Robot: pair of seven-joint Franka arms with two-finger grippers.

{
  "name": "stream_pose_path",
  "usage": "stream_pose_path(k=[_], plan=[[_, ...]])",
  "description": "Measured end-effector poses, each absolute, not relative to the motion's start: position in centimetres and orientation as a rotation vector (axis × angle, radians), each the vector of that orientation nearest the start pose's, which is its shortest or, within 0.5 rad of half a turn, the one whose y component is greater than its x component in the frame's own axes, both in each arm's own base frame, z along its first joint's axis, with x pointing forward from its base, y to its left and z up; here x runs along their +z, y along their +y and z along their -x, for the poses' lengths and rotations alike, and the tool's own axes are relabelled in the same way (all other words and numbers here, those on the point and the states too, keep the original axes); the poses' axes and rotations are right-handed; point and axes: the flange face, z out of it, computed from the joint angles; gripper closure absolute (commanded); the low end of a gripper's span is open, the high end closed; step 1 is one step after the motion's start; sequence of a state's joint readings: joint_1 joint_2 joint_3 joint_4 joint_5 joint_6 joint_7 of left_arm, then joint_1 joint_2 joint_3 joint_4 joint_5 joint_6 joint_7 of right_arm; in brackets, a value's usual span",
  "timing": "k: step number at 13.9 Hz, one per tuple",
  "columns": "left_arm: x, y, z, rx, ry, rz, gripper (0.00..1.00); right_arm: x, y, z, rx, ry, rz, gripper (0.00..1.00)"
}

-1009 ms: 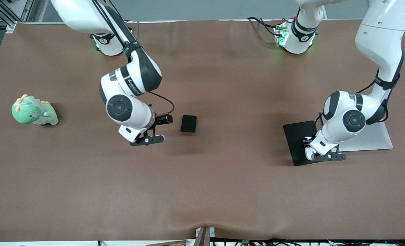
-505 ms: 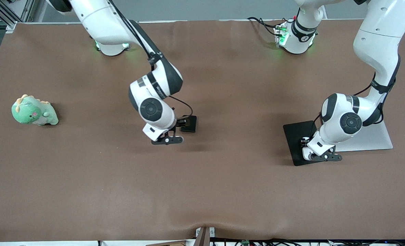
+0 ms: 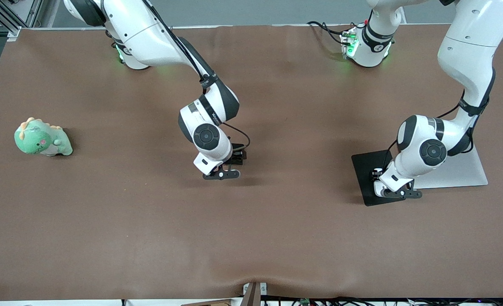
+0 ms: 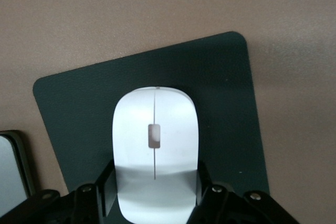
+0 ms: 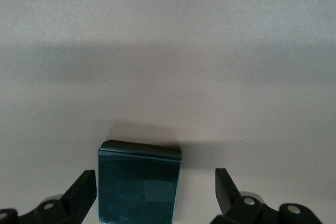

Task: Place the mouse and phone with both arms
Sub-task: 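Lower the mouse onto the pad while the right gripper grasps the phone, then open the left gripper and lift it away from the mouse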

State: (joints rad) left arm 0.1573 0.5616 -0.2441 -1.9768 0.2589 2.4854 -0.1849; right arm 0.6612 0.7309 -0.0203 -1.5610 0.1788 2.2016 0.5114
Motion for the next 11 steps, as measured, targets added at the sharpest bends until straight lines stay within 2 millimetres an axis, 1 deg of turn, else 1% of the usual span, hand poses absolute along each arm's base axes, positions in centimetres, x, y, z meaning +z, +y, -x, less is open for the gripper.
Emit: stream_pose_path(k=[3,4,6,8,9,11], plan=[[19.2,-5.1,-60.7,0.019,0.119,3.109,0.0,19.9,43.1,-54.2,0.233,-0.012,3.085,0.0],[19.8,-5.2,-60.9,0.003,0.12,3.107,0.0,19.6,43.4,-53.8,0.239,-0.007,3.089,0.0],[22.0,-5.2,-61.2,-0.037,0.122,3.098,0.0,19.0,43.8,-53.6,0.237,0.003,3.091,0.0],[25.4,-5.4,-61.4,-0.052,0.108,3.078,0.0,18.5,44.1,-53.3,0.238,0.026,3.094,0.0],[27.6,-5.4,-61.6,-0.053,0.09,3.063,0.0,18.4,44.3,-53.1,0.239,0.03,3.095,0.0],[32.8,-5.2,-61.9,-0.046,0.053,3.028,0.0,18.1,44.7,-52.7,0.241,0.034,3.098,0.0]])
